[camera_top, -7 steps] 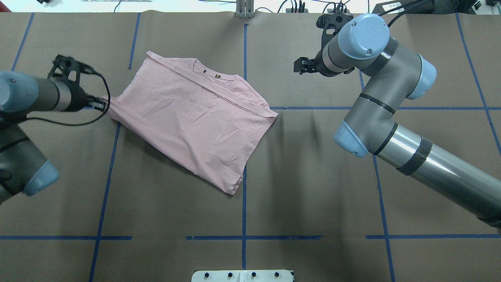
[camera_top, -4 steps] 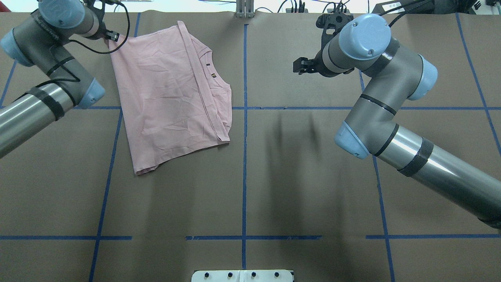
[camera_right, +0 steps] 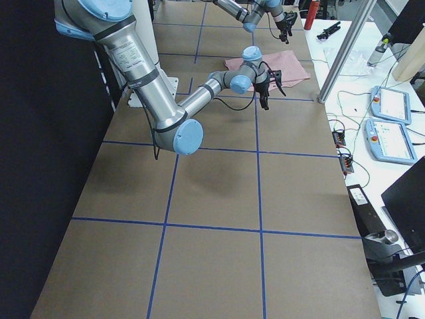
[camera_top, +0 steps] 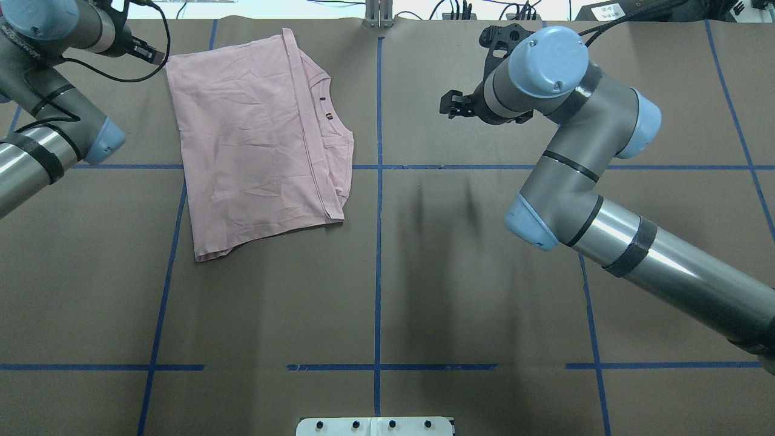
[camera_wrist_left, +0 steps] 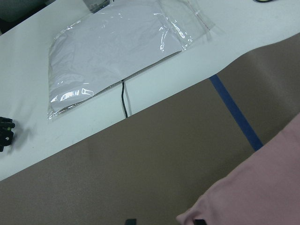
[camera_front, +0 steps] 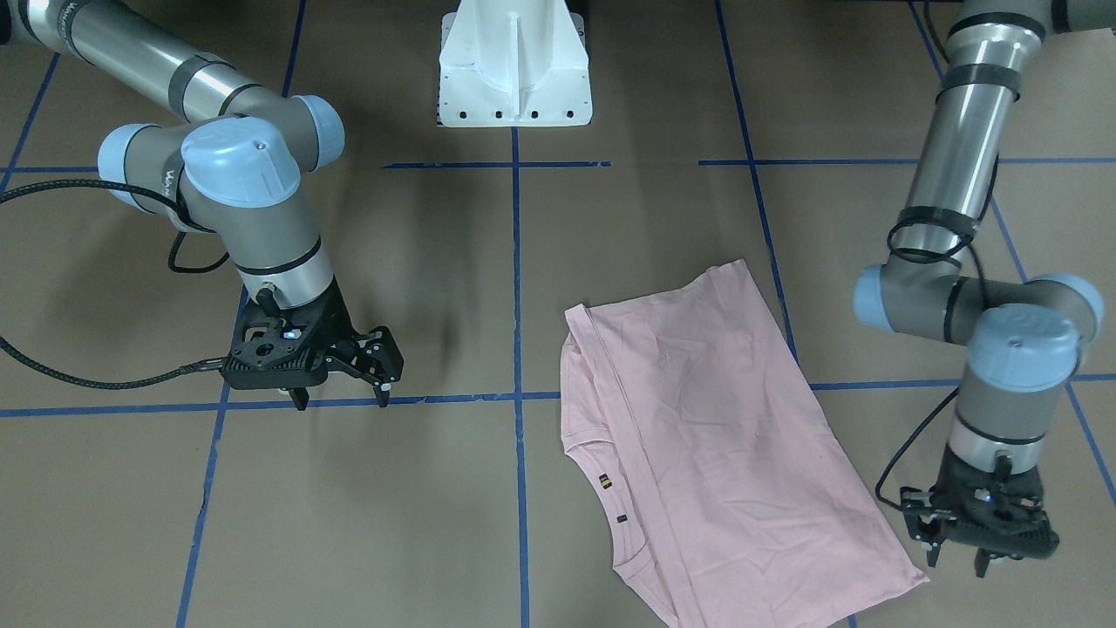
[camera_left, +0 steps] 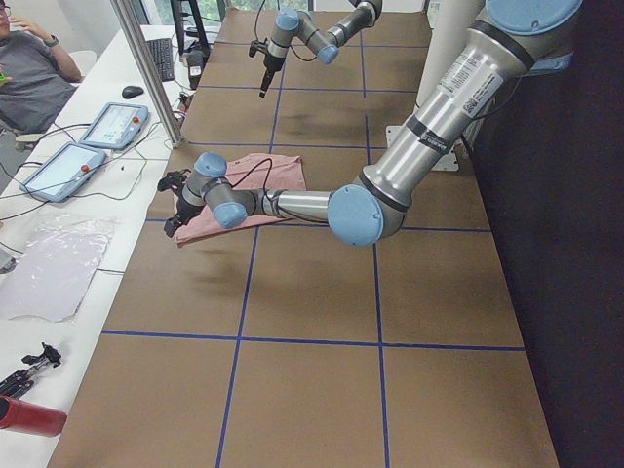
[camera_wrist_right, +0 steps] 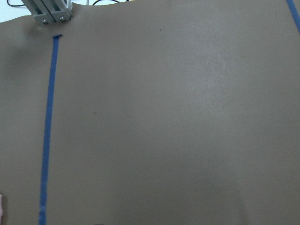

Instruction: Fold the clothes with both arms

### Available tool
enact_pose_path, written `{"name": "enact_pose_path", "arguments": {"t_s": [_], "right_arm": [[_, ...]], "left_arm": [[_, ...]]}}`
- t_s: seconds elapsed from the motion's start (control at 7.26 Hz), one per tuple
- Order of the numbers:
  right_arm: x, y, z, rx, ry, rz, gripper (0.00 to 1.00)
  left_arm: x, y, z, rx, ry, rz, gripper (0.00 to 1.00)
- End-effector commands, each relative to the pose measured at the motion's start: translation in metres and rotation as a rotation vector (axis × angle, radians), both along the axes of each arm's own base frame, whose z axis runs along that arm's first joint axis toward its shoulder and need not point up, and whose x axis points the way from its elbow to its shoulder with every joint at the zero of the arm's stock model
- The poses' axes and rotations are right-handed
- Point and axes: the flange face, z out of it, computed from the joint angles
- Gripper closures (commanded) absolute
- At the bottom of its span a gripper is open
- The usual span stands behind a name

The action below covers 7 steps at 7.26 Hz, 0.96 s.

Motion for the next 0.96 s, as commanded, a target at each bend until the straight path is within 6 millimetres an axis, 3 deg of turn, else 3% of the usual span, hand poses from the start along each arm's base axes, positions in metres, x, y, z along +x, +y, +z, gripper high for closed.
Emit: {"name": "enact_pose_path", "arguments": {"t_s": [0.0, 0.28, 0.41, 0.55, 0.83], "right_arm": [[-0.075, 0.014, -0.054, -0.162, -0.103, 0.071, 0.12], [-0.14, 0.004, -0.093, -0.23, -0.049, 0.068, 0.14], [-0.172, 0.014, -0.09, -0.221, 0.0, 0.062, 0.17], [-0.198, 0.035, -0.1, -0.164, 0.029, 0.073, 0.18], [-0.228, 0.066, -0.101, -0.138, 0.063, 0.044, 0.34]], "left_arm": [[-0.004, 0.016, -0.02, 0.013, 0.07, -0.005, 0.0], [0.007, 0.021, -0.028, 0.014, 0.095, -0.004, 0.0], [0.017, 0.025, -0.032, 0.007, 0.109, -0.002, 0.0], [0.021, 0.027, -0.032, 0.008, 0.11, 0.004, 0.0], [0.024, 0.032, -0.027, 0.004, 0.11, 0.009, 0.0]]}}
